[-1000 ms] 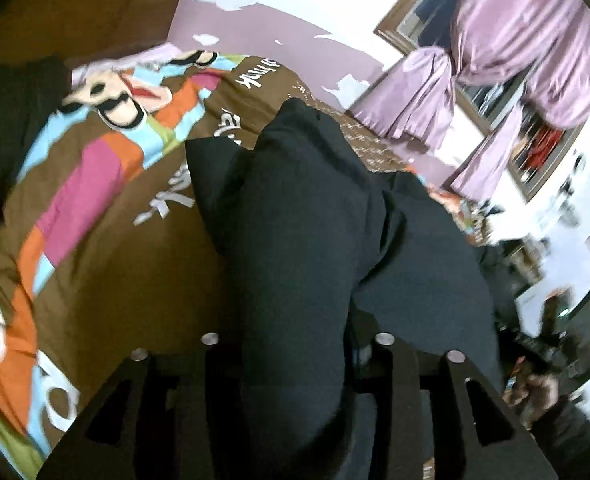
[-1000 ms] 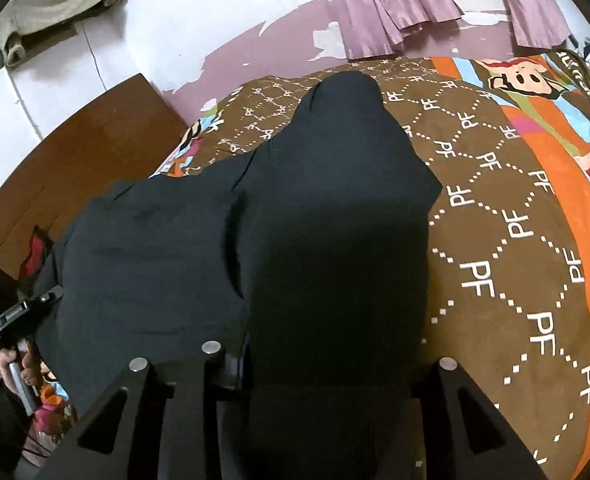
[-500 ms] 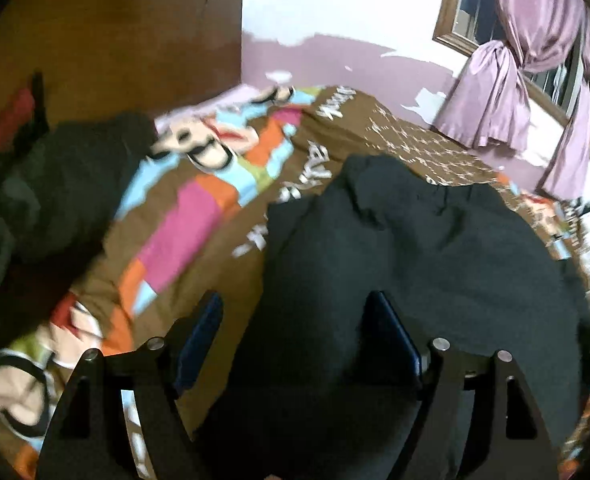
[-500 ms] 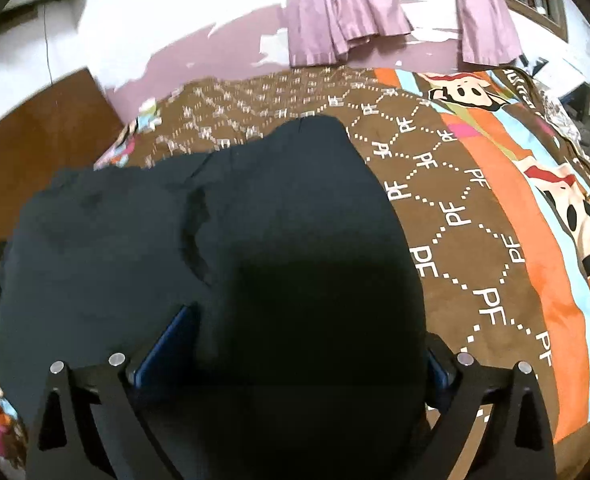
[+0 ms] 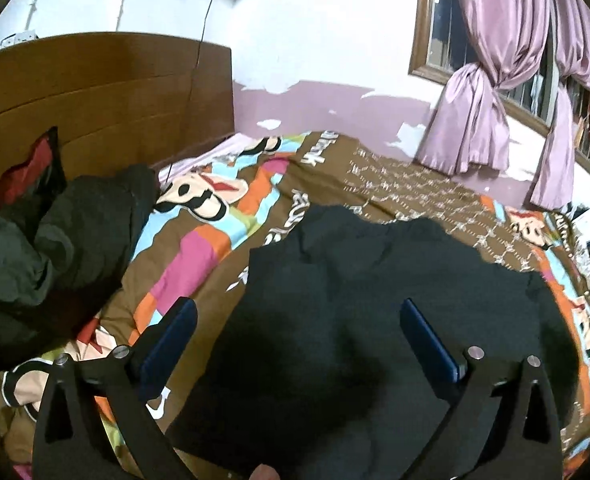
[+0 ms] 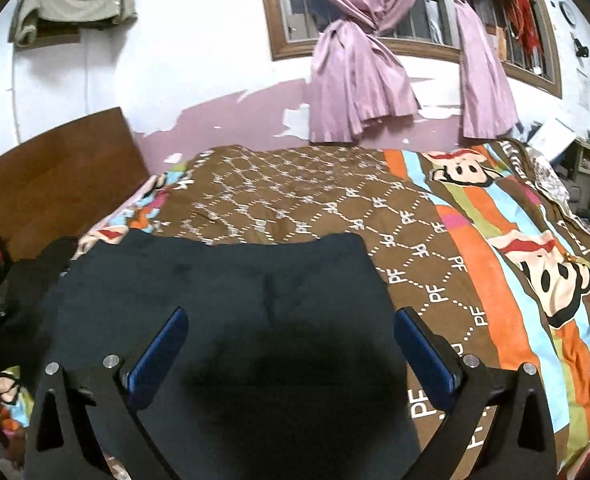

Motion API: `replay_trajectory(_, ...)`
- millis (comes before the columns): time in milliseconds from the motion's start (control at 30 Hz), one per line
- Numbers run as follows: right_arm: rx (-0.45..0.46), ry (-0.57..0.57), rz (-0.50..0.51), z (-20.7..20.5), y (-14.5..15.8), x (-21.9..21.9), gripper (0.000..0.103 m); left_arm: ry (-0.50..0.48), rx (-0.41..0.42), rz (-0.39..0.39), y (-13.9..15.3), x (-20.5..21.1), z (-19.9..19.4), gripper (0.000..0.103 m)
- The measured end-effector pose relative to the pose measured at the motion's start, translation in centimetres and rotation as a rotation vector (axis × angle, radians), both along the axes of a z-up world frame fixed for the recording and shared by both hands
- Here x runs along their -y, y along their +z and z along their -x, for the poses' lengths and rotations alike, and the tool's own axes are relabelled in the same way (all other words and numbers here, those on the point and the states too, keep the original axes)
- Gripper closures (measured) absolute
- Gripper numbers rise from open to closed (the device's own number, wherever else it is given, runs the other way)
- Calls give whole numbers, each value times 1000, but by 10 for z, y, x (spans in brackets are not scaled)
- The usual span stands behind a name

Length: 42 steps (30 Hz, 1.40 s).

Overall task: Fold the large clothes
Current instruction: 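Press the black bundle flat with both tools, then lift away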

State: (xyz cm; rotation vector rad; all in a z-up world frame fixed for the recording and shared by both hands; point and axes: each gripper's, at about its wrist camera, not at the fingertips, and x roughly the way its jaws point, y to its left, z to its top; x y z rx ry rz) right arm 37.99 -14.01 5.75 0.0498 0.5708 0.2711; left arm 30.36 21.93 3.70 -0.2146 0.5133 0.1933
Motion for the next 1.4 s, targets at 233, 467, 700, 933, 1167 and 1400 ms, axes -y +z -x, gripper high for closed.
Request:
replay_trajectory(233,-25,89,-26,35,29,-10,0,-90,-7,-65,24,20,22,3)
replay_trajectory(467,5,85,52,71,64,-23,0,-218,22,-27,52,30,45,3)
replay_trajectory(700,80,99,40,112,92,-31,0,-243,82,-46,88,35,72,3)
replay_trajectory(933,125,114,25,145,110,-39,0,-235,138,-144,109,41,109,3)
replay_trajectory(1167,176,147,10,184,114,-46,0,-182,140,-210,94,40,149,3)
replay_trajectory(1400,177,195,-58,222,101,-49,0,-159,160,-199,76,46,199,3)
